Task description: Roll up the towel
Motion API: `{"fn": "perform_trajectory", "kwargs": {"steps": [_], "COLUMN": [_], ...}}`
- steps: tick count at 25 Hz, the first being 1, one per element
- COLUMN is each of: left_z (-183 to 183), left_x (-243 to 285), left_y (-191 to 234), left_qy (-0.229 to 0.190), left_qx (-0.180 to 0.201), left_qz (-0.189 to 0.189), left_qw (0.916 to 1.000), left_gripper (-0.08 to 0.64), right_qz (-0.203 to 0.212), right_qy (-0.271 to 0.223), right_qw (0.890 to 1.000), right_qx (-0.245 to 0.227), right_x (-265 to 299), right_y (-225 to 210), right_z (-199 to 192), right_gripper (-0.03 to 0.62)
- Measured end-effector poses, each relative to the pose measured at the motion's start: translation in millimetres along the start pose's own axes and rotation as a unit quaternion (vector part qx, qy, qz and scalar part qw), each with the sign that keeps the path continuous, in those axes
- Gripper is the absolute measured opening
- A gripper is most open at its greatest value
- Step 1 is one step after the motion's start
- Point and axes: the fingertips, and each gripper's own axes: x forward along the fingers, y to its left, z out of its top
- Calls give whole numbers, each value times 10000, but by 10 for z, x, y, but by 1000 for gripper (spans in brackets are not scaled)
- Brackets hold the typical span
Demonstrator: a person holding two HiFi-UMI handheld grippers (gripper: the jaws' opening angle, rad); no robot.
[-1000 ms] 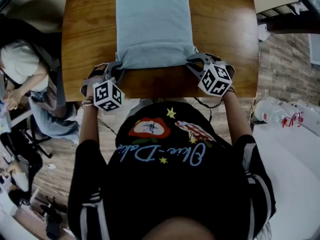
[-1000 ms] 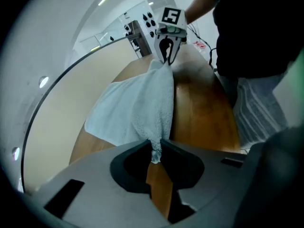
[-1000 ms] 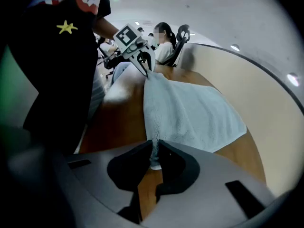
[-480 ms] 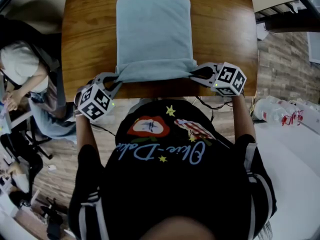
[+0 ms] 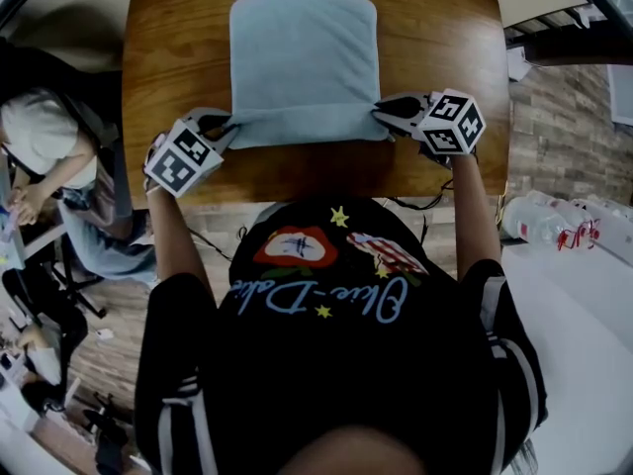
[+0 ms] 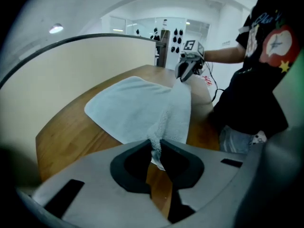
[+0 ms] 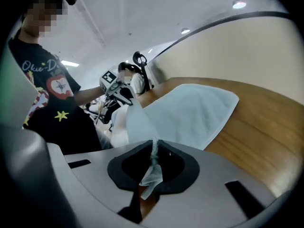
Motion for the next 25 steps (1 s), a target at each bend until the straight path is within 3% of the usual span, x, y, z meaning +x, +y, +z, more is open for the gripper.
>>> {"fn": "perform_trajectory", "kwargs": {"steps": [4,10,13,15,17,19,21,22,23,25], "left_z": [17,1,33,39,46,73,135,172,200,186], "left_x": [159,378,399,347,235,42,-227,-339,-399,-351], "left_y": [228,452,503,565,652,753,809,783,708,447], "left_qy": [-115,131,28,-190,-586,-1113,-1552,-1637,-1587,-1097], "left_qx": [-52,168,50,-176,-634,-1213,-1496,-1417,-1165,-297], "left_qz": [647,1735,2101,2341,2501,2639,2857,2926,2934,2793], "left_qw": [9978,9846,9777,9719,9644,9504,9337,9314,9355,9535], "left_gripper": [48,57,66,113,139,176,179,179,179,179], "right_qz": [-744,-1654,-1891,-2075,-2315,-2481,-2398,-2274,-2124,-1842], "right_qy": [91,717,855,748,471,72,-244,-288,-233,110], "right_qw": [9965,9755,9689,9654,9615,9577,9561,9559,9552,9500], "right_qx": [-370,-1263,-1351,-1388,-1401,-1456,-1665,-1838,-2045,-2517], "right_x": [102,309,327,271,134,-43,-152,-159,-137,-43], "right_y": [-240,-468,-533,-562,-578,-516,-331,-210,-87,132], "right_z": [25,-44,-55,-12,80,216,330,345,320,183], "right_gripper": [28,34,109,134,152,152,152,152,152,152]}}
